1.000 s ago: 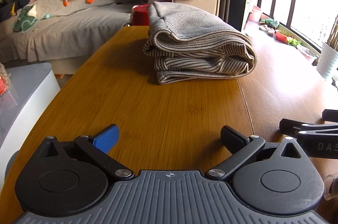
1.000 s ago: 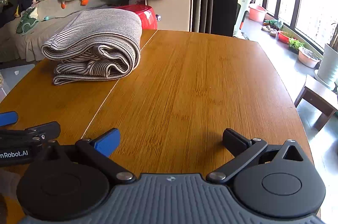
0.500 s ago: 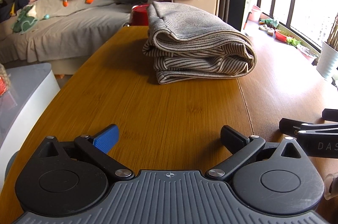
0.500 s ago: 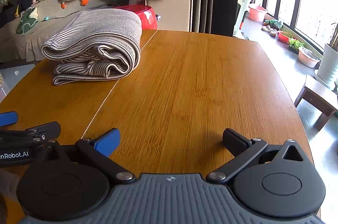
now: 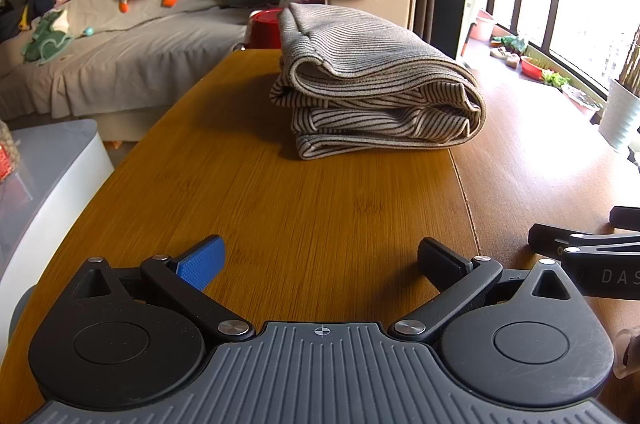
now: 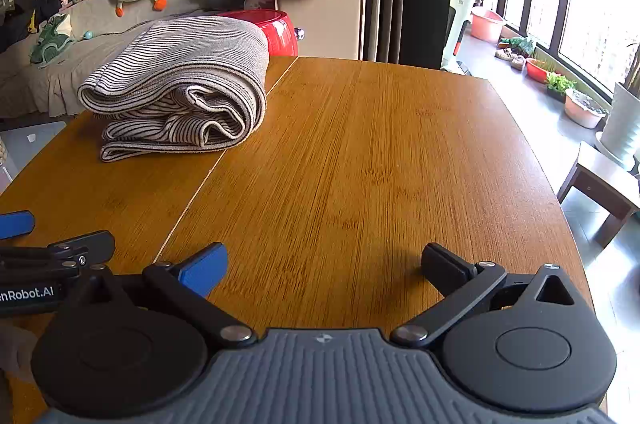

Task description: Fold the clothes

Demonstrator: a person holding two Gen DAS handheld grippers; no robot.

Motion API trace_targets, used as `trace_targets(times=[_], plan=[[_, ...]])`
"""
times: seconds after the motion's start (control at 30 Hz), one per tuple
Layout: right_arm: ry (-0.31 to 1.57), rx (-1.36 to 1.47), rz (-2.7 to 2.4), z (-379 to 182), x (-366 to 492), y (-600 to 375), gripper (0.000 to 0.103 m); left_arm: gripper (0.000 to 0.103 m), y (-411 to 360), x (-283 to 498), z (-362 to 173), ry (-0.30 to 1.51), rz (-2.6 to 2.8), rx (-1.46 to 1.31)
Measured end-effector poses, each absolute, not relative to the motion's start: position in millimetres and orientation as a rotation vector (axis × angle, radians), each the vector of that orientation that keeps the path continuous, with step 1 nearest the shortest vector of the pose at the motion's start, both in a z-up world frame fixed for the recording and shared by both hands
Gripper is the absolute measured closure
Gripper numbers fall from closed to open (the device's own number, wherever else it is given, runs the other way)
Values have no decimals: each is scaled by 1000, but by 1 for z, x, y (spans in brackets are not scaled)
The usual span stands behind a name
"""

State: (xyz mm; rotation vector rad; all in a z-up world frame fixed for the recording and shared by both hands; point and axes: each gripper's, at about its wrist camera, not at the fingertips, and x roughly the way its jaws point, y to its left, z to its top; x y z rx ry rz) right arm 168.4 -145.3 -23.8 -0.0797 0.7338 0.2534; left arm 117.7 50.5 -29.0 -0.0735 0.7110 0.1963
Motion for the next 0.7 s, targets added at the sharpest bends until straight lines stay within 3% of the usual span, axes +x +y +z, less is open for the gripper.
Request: trace_targets(times=[0.7], plan=[[734,-78,253,-24,168,-145,0,0,50,118,-29,712,200,-68]])
